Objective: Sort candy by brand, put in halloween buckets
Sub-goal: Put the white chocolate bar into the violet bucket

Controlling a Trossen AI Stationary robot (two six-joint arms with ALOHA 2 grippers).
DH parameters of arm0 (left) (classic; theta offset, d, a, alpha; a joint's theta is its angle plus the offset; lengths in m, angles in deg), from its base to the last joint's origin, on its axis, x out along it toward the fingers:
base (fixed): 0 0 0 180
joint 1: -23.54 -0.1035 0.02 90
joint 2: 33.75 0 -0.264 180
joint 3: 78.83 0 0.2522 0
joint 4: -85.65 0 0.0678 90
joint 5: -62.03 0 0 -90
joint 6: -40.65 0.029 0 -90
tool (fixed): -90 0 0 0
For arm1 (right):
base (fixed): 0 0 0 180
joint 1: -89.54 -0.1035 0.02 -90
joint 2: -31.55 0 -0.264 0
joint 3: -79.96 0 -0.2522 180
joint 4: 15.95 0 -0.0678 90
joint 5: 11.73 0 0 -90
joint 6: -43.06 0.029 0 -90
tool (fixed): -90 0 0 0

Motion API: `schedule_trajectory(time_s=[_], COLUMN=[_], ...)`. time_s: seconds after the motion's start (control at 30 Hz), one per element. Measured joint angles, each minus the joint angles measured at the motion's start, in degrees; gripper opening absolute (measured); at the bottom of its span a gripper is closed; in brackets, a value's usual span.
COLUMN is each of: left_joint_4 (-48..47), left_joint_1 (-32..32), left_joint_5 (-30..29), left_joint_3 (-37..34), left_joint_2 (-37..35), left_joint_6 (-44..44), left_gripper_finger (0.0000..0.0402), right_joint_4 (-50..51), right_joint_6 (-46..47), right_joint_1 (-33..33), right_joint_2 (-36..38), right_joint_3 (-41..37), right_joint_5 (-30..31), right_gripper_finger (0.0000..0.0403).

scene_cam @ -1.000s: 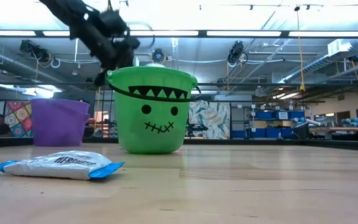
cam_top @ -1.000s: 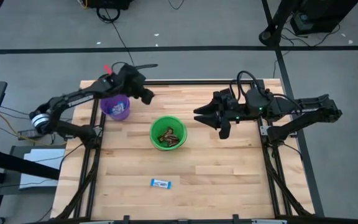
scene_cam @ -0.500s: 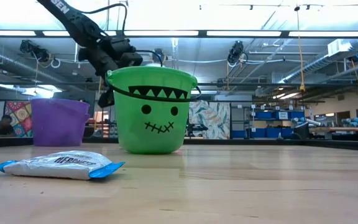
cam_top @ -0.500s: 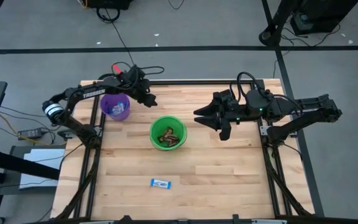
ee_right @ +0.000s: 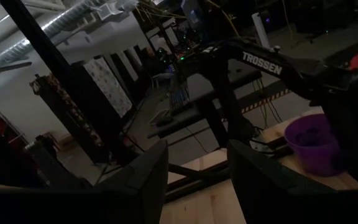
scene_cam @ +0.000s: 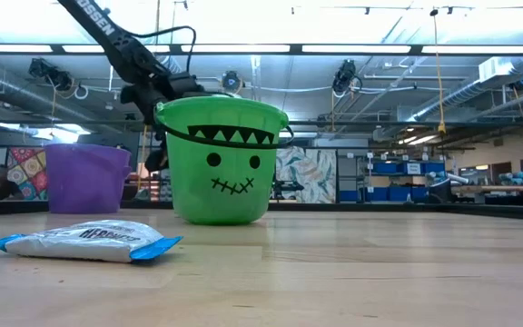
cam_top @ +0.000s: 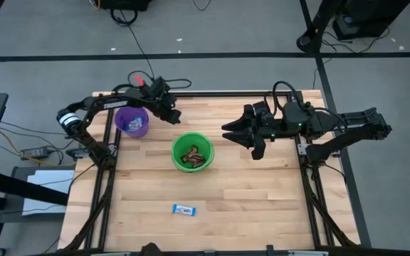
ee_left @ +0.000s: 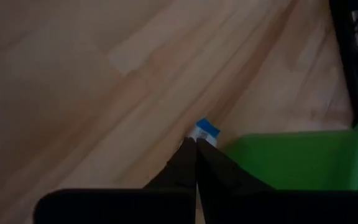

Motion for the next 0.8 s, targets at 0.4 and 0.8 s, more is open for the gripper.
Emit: schedule_trajectory(time_s=[0.4,0.8], left_joint_4=[-0.14,-2.24], left_joint_1=[0.18,1.08], left_joint_5=[6.92,3.86], left_joint_3=[0.0,-0.04], left_joint_2=[5.23,11.45], left_joint_6=[1.1,6.23], left_gripper_finger=[0.0002,0.0001], right_joint_4=[0.0,0.04], right_joint_6=[0.02,1.76], right_joint_1=[0.04,0.06], right_joint_2=[0.04,0.09], right_joint_3=[0.0,0.0], right_joint_5=[0.0,-0.02], right_gripper_finger=[0.0176,0.0176])
